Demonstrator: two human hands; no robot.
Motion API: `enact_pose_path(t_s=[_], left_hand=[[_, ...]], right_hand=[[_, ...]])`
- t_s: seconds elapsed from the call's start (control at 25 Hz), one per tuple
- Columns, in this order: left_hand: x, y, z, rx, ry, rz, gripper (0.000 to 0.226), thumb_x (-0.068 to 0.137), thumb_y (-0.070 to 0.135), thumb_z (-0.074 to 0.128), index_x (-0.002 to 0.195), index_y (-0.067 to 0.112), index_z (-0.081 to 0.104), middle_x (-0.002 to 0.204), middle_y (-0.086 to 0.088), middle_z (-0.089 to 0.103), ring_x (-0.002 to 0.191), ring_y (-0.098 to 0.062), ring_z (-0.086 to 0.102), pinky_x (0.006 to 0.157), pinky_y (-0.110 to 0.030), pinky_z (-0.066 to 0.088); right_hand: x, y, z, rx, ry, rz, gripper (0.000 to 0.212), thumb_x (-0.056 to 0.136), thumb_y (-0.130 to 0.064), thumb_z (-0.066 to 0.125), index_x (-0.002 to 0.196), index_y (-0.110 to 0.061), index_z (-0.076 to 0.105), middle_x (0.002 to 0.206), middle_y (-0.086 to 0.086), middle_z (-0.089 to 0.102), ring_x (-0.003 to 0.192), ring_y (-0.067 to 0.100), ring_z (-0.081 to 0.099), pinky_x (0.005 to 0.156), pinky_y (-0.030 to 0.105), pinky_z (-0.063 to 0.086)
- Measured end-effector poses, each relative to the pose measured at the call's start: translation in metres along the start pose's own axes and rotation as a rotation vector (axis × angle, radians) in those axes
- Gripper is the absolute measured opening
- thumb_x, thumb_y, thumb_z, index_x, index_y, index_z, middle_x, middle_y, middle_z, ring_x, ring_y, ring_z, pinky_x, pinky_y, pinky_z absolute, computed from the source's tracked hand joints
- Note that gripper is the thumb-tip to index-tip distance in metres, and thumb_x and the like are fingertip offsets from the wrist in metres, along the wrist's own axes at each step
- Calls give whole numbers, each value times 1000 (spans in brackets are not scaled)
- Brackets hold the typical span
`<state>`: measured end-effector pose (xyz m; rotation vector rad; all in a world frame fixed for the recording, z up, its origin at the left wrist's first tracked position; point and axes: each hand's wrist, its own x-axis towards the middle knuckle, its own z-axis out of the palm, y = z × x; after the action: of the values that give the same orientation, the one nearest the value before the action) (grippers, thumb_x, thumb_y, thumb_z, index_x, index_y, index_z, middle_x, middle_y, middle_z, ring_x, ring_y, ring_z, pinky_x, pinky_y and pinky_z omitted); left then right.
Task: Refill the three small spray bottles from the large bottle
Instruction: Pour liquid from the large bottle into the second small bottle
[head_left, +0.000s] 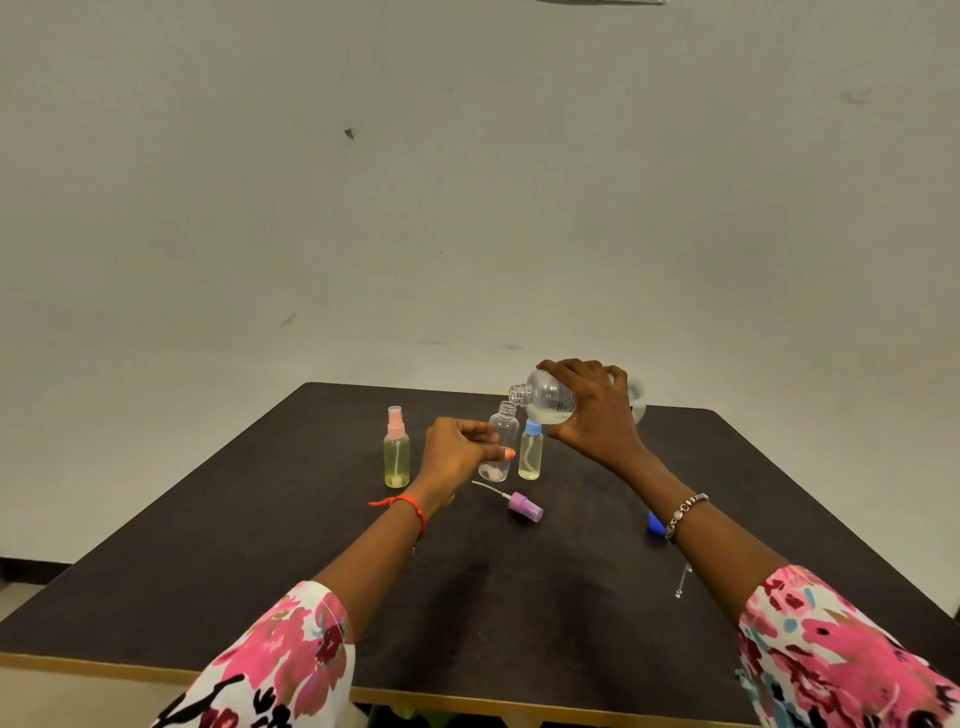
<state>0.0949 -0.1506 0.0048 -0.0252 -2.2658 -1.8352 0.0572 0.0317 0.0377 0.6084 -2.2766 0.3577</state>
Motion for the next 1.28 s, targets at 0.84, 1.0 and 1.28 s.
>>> enact_pose_path(t_s=[0.84, 1.0, 1.28], left_hand=[[-6, 0, -1, -48, 1, -18, 46, 63, 3, 79, 106, 1, 64, 100, -13, 69, 86, -15, 64, 68, -17, 51], [-5, -1, -1, -40, -5, -15, 46, 64, 3, 79, 107, 2, 64, 101, -12, 69, 88, -16, 65, 75, -23, 53], [-5, -4, 0, -45, -5, -22, 46, 64, 3, 78, 107, 1, 64, 102, -13, 69, 89, -17, 65, 80, -28, 54]], right_hand=[[0, -3, -3, -26, -8, -25, 63, 64, -33, 76, 122, -24, 54, 116, 0, 61, 107, 23, 54, 97, 44, 28], [0, -4, -2, -25, -16, -22, 64, 64, -32, 76, 123, -24, 53, 117, 0, 61, 107, 23, 54, 97, 44, 28], [-2, -4, -3, -17, -3, -24, 63, 64, -31, 76, 122, -23, 54, 115, 0, 61, 105, 23, 55, 97, 44, 28]])
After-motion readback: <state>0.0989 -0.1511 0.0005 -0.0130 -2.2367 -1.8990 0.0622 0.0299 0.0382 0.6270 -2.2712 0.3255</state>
